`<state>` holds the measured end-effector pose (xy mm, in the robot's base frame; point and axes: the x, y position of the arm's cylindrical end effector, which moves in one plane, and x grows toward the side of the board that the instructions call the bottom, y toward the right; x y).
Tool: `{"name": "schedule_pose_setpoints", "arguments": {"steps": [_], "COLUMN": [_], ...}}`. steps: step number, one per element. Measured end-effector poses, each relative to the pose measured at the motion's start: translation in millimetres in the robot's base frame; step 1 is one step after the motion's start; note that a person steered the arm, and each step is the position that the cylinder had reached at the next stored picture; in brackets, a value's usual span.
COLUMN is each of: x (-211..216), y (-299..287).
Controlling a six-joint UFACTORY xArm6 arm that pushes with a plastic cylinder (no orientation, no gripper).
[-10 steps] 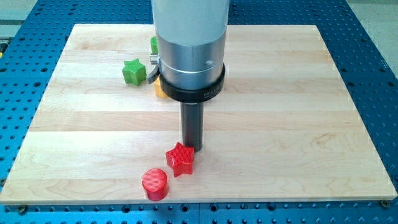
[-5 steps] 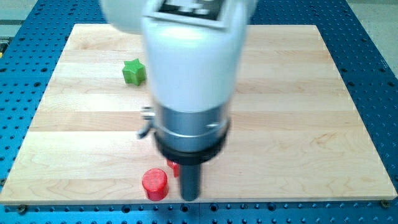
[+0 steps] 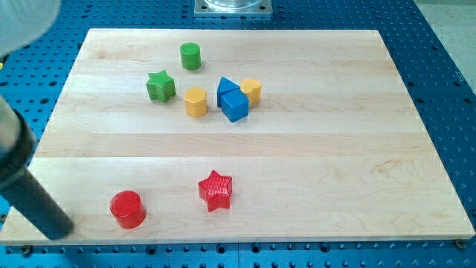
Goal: Move the red circle into the red star
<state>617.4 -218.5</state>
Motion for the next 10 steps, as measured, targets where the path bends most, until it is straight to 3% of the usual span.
{"name": "schedule_pose_setpoints", "arguments": {"steps": [1,2,3,4,6,7,8,10], "x": [-31,-32,0,1,-11,-20,-28,-52], "y": [52,109,73,82,236,255,318,278]}}
